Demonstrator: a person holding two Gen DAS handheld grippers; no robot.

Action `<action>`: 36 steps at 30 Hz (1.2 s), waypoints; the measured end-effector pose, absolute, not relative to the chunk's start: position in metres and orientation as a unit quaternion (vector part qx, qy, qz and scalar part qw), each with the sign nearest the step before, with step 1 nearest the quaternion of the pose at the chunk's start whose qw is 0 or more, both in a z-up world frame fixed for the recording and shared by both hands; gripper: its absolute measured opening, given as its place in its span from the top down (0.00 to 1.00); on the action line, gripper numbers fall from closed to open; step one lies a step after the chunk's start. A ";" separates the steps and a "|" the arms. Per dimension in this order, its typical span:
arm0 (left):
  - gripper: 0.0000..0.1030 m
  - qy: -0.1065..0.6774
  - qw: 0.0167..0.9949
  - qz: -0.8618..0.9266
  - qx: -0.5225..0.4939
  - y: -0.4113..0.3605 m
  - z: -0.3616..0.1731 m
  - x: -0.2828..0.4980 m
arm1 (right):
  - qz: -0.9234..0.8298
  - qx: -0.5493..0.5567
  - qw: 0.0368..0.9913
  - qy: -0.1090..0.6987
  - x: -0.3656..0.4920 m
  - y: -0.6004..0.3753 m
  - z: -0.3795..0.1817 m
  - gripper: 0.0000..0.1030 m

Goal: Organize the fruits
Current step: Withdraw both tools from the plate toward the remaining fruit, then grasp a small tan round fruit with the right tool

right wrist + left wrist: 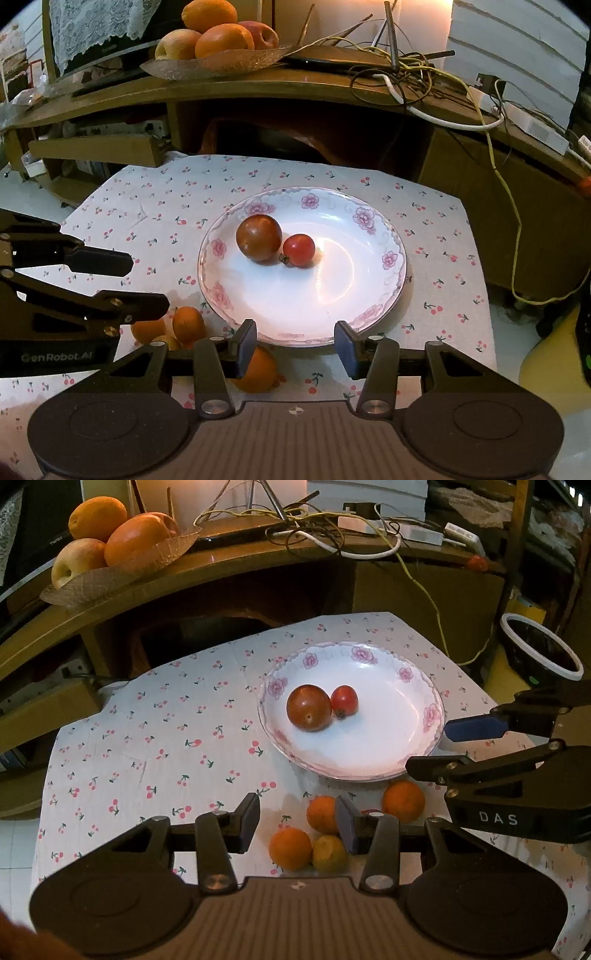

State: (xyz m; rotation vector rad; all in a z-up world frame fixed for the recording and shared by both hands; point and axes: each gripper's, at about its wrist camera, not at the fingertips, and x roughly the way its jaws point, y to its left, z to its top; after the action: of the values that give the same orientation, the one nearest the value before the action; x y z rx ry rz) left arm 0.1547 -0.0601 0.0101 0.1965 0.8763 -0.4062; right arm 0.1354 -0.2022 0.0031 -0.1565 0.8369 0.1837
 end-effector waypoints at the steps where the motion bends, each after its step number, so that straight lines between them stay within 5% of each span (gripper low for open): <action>1: 0.52 0.421 0.881 -0.196 0.095 -0.060 0.010 0.154 | 0.089 -0.076 0.906 0.406 0.135 -0.202 0.003 0.54; 36: 0.52 0.448 0.855 -0.228 0.128 -0.052 -0.021 0.133 | 0.130 -0.072 0.881 0.450 0.097 -0.210 -0.019 0.51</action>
State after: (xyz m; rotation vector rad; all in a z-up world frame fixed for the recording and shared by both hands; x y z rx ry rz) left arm 0.1328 -0.0520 -0.0208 0.2693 0.9420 -0.4797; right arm 0.0970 -0.2100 -0.0195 -0.1506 0.9371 0.2712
